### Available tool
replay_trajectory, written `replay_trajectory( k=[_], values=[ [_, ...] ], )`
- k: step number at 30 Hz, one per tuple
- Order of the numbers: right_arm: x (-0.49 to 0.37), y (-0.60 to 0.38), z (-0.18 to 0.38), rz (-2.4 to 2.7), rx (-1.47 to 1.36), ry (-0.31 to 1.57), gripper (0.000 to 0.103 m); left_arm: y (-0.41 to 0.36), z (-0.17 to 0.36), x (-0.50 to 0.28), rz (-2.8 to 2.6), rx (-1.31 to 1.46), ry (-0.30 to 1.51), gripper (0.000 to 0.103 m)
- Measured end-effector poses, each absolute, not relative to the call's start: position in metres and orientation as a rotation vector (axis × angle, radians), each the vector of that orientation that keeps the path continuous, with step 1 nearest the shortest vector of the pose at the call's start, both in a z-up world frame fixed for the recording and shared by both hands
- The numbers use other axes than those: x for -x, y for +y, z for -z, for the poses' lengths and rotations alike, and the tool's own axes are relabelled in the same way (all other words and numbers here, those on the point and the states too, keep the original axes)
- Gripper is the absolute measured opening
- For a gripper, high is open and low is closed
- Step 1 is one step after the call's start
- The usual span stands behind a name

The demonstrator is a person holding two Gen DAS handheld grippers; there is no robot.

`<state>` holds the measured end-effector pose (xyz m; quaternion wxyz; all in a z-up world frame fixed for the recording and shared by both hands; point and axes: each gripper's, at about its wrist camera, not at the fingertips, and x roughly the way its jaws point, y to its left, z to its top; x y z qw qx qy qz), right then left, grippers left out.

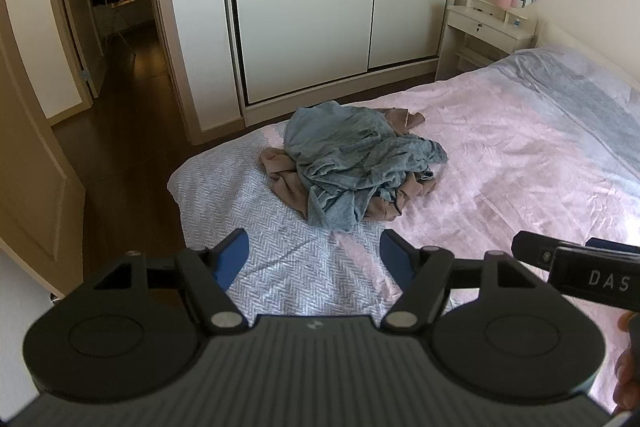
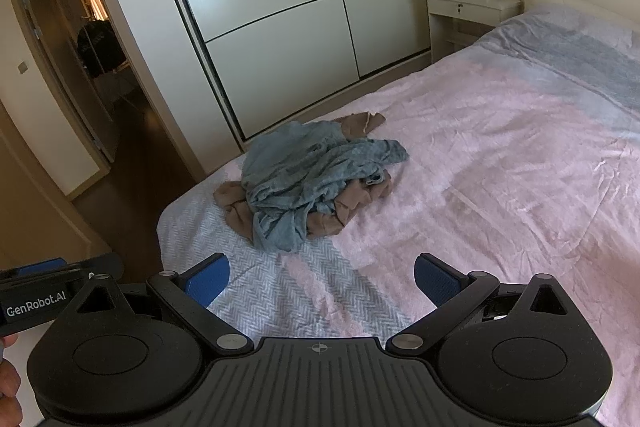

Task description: Fold clothes

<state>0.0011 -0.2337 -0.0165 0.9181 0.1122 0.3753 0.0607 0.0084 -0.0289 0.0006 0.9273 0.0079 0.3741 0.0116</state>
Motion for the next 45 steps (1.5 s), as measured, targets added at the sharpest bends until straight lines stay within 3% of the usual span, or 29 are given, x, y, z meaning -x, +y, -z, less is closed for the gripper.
replay_trajectory(
  k=[45],
  values=[
    [0.005,-0.238,0.023,-0.12,-0.276,0.767,0.101,-0.027,0.013,-0.009,-0.025,-0.016,0.8,0.072]
  ],
)
